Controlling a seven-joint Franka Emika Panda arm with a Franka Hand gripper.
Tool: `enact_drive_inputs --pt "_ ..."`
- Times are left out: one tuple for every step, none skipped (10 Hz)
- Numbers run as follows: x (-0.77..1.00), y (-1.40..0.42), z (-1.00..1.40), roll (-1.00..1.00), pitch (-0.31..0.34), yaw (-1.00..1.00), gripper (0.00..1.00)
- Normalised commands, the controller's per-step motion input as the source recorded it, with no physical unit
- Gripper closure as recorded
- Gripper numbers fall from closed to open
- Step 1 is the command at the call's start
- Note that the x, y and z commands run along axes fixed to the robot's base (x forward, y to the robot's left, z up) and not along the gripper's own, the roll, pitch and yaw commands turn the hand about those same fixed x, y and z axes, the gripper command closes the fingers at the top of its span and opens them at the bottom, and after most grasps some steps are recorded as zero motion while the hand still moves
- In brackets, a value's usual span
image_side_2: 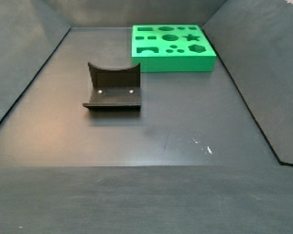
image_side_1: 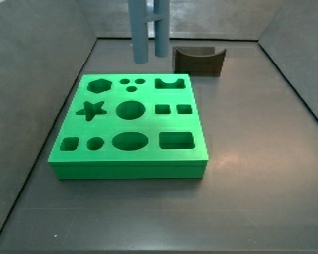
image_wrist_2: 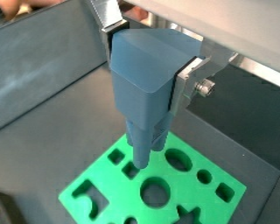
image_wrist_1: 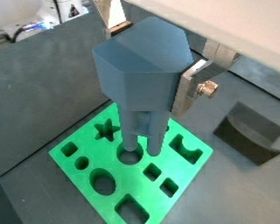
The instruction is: Insert the 3 prong object.
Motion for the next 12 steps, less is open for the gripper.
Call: enact_drive_inputs --pt "-0.22 0.5 -0.43 0.0 -0.06 0.7 1.0" --pt "-0.22 0.51 -0.4 0.0 -0.049 0.68 1.0" --pt "-0.24 0.56 -0.39 0.0 -0.054 0.63 1.0" --pt "-0.28 0.7 -0.57 0.0 -0.114 0.54 1.0" --pt "-0.17 0.7 -0.55 -0.12 -0.177 0.47 1.0" --pt "-0.1 0.62 -0.49 -0.11 -0.263 0.55 1.0" --pt "0.0 0.47 -0.49 -0.1 -0.287 0.69 1.0" --pt "0.0 0.31 -0.49 -0.06 -0.209 0.83 1.0" --pt "0.0 0.15 -0.34 0.0 -0.076 0.93 1.0" --pt "0.0 0.11 -0.34 0.01 -0.046 0.8 1.0" --pt "0.0 0.0 -0.33 0.01 0.0 0.3 1.0" --pt "-0.01 0.0 -0.31 0.0 -0.02 0.15 1.0"
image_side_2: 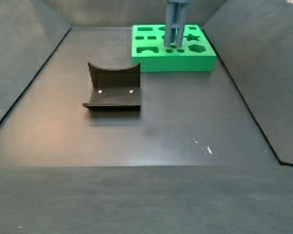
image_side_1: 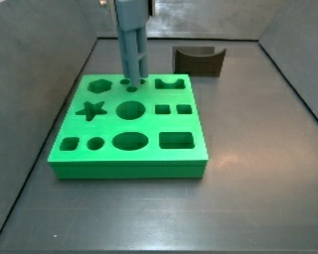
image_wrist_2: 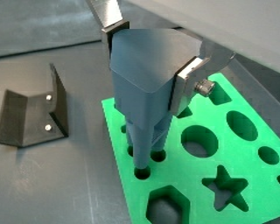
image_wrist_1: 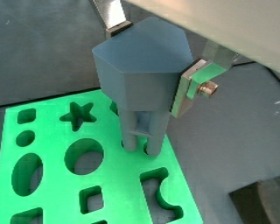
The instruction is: Insert the 3 prong object.
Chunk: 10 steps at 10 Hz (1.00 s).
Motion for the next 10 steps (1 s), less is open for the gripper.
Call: enact_drive_inputs --pt "-0.04 0.0 -0.3 0.0 -0.027 0.05 1.0" --pt "-0.07 0.0 -0.3 0.0 -0.029 0.01 1.0" --pt "-0.11 0.0 -0.36 -0.02 -0.041 0.03 1.0" --pt "-0.08 0.0 -0.44 -0.06 -0.054 0.05 1.0" --pt "-0.19 0.06 -0.41 0.0 -0.05 0.05 1.0" --pt "-0.21 0.02 -0.33 -0.01 -0.059 0.12 1.0" --pt "0.0 0.05 -0.37 -0.01 -0.021 0.17 1.0" --pt "0.13 0.05 -0.47 0.0 0.0 0.23 1.0" --pt "0.26 0.0 -0.6 0.0 -0.014 0.09 1.0" --pt "0.35 0.0 -0.69 0.01 -0.001 0.05 1.0"
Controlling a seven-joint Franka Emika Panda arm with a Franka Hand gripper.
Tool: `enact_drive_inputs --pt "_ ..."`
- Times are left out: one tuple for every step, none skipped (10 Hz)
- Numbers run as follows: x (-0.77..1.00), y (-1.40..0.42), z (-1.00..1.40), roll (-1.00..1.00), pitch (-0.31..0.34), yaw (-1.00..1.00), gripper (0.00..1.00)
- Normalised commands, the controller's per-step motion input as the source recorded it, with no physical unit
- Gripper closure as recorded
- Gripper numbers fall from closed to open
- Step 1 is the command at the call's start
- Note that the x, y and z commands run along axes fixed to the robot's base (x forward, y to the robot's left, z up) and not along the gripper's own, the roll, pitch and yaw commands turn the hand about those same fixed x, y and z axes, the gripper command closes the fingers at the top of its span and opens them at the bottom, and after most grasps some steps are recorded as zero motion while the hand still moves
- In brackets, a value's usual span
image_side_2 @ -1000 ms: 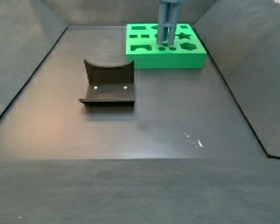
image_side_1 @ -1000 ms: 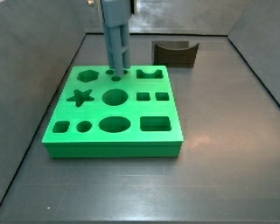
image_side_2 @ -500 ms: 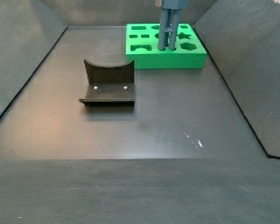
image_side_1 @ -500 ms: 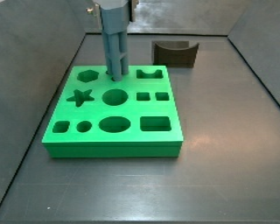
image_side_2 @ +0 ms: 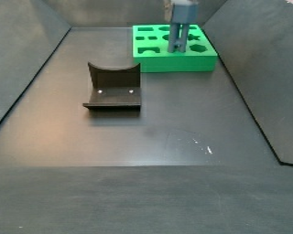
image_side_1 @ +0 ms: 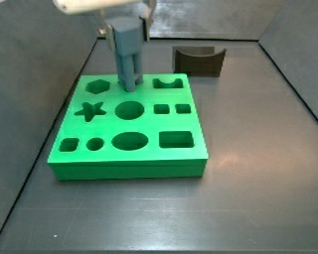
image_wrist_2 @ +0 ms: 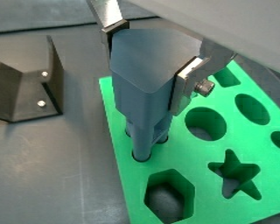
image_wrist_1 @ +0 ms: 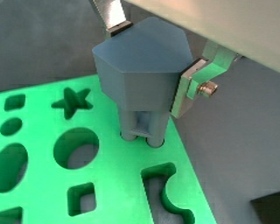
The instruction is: Insert the 3 prong object.
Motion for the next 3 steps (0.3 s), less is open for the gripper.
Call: enact_drive_inputs --pt "0.26 0.0 -0.59 0.07 0.0 0.08 1.0" --pt "0.0 0.0 -0.16 -0.02 -0.044 0.0 1.0" --pt "0.04 0.03 0.0 0.0 0.0 0.0 1.0"
